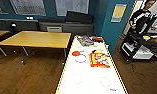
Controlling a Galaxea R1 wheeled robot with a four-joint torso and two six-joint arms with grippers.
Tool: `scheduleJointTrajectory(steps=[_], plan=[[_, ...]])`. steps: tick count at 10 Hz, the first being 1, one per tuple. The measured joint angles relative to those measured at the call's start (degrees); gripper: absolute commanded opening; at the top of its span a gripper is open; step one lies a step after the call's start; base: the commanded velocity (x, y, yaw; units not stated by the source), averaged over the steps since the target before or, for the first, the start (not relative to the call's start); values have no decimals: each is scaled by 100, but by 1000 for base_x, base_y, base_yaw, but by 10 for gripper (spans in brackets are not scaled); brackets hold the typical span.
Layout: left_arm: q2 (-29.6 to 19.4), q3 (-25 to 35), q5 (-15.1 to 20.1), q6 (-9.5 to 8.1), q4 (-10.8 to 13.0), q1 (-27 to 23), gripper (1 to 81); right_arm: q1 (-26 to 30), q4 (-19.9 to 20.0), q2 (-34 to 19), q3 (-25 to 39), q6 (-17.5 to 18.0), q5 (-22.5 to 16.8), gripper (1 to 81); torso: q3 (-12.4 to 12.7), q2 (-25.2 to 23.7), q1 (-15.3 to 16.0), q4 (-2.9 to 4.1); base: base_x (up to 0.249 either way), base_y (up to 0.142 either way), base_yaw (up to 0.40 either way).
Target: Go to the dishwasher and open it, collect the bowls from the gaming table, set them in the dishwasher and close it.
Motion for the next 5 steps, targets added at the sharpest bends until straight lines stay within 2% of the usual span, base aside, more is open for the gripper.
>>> scheduleJointTrajectory(steps=[2, 5], plan=[[614, -697, -165, -2, 17, 267, 10, -11, 0, 77, -105, 0, -2, 10, 2, 0, 0, 0, 0, 0, 0], [1242, -1626, -156, 0, 35, 496, 10, -11, -32, 369, -571, -5, -116, 10, 2, 0, -2, 0, 0, 0, 0]])
